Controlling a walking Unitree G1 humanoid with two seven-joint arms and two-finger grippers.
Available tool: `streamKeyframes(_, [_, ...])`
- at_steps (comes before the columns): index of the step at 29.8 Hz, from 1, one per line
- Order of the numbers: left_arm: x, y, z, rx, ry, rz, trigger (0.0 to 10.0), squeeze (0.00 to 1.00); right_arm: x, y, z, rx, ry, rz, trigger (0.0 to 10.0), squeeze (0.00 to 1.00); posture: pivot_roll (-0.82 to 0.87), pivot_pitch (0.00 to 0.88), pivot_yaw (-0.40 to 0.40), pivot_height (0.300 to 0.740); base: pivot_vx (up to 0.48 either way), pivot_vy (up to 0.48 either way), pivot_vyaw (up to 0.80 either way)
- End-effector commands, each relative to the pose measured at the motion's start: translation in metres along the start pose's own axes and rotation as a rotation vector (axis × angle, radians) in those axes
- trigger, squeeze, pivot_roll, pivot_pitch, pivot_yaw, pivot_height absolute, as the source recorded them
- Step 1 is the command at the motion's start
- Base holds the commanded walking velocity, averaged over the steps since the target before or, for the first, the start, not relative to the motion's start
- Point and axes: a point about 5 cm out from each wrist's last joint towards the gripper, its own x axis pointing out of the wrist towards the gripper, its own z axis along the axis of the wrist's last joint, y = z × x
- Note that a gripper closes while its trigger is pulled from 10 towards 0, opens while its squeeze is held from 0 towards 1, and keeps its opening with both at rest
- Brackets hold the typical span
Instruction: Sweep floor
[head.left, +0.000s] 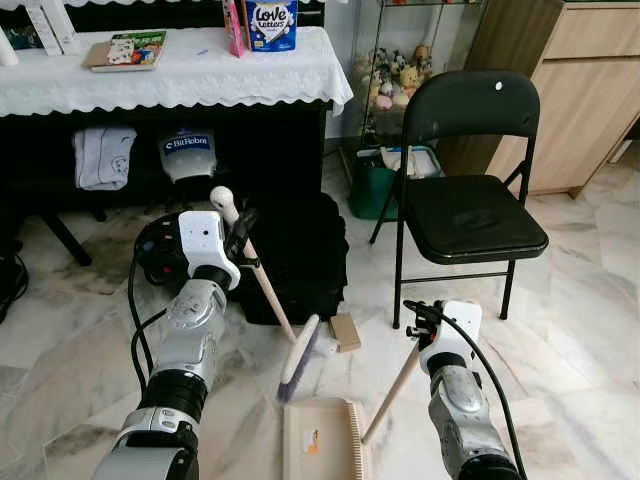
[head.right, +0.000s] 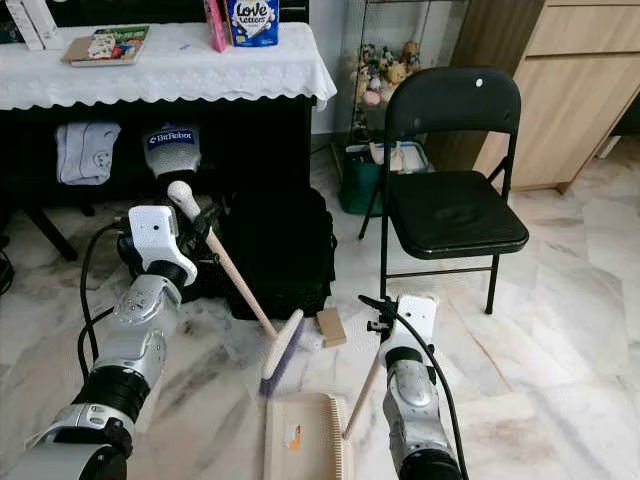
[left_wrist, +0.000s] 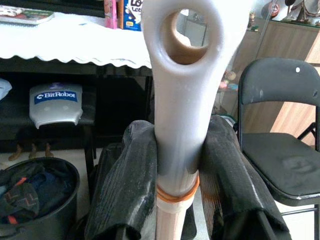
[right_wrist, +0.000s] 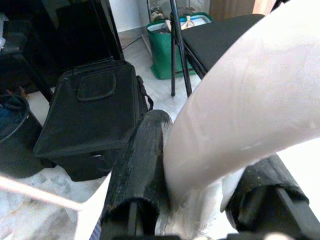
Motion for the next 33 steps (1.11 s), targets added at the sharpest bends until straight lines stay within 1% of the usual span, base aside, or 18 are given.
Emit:
streamKeyframes(1, [0.0006,-0.0028,0.0064,-0.020,-0.029,-0.014,10.0,0.00,0.0024,0.0006,0.0054,0.009,-0.026,0.001,10.0,0.00,-0.07,0.035,0.000,0.740,0.000,0.000,0.00])
streamKeyframes(12, [-0.0009,-0.0057,0.0057,-0.022,-0.024,-0.023,10.0,0.00,0.0023,0.0004,0.0052,0.009,-0.026,-0.001,10.0,0.00,-0.07,0.035,0.001,0.740,0.000,0.000,0.00])
streamKeyframes(31, [-0.0015,-0.0085,0.0065,-0.031,-0.023,-0.024,10.0,0.00,0.0020,-0.0010,0.0046,0.007,-0.024,-0.002,10.0,0.00,-0.07,0.039,-0.003,0.740,0.258,0.000,0.00])
streamKeyframes(33, [-0.0014,-0.0089,0.0068,-0.034,-0.024,-0.025,10.0,0.00,0.0019,-0.0009,0.0046,0.006,-0.024,-0.001,10.0,0.00,-0.07,0.039,-0.003,0.740,0.000,0.000,0.00])
